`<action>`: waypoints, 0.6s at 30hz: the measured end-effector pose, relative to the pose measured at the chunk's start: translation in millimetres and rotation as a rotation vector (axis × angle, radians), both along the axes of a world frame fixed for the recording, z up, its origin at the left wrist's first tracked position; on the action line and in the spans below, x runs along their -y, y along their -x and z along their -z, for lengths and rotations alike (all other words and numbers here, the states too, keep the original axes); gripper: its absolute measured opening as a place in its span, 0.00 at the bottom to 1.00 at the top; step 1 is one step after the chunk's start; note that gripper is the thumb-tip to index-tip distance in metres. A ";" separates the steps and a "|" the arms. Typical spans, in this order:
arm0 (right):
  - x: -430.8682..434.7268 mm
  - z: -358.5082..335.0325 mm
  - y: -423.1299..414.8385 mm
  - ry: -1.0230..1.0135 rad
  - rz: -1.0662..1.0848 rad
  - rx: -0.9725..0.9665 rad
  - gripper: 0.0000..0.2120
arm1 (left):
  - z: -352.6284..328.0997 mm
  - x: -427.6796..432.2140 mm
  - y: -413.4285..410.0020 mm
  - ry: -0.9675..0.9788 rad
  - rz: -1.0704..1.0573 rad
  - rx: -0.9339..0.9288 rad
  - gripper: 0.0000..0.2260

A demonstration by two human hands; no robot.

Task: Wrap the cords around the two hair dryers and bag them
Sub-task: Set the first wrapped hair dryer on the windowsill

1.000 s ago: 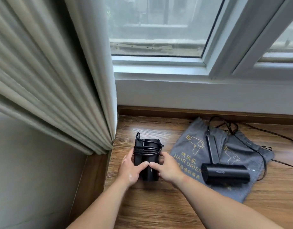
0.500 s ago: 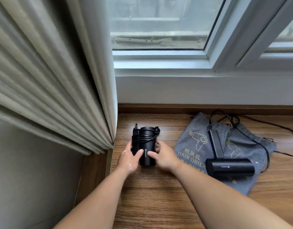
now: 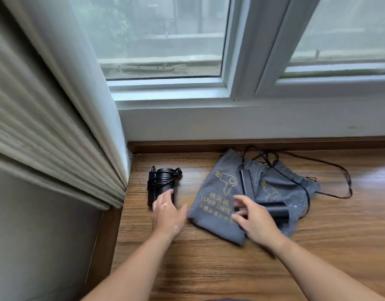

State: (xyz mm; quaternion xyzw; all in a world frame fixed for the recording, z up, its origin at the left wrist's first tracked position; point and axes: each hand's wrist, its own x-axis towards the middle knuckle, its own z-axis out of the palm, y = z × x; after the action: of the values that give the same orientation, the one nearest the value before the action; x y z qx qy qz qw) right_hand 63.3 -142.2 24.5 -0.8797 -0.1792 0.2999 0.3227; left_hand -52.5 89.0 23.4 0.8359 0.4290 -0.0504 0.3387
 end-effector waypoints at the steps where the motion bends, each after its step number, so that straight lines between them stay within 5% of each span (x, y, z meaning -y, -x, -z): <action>1: 19.5 -2.4 -5.8 0.023 0.014 0.050 0.25 | -2.3 14.3 -5.1 -0.011 0.024 0.004 0.30; 5: 82.5 -0.2 -29.9 0.117 0.085 0.213 0.24 | 0.1 70.6 -29.0 0.112 0.221 0.031 0.28; 9: 114.5 17.1 -47.0 0.196 0.068 0.111 0.30 | 6.2 127.0 -56.8 0.217 0.461 -0.033 0.31; 18: 119.6 41.5 -55.8 0.211 0.006 0.044 0.38 | 26.4 155.1 -79.3 0.340 0.234 -0.108 0.40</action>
State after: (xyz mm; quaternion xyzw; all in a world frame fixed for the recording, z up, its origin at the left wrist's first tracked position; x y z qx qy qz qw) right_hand 119.1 -261.9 -16.9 -0.9156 -0.1510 0.2970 0.2252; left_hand 26.8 -66.1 -3.0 0.8068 0.3320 -0.2058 0.4433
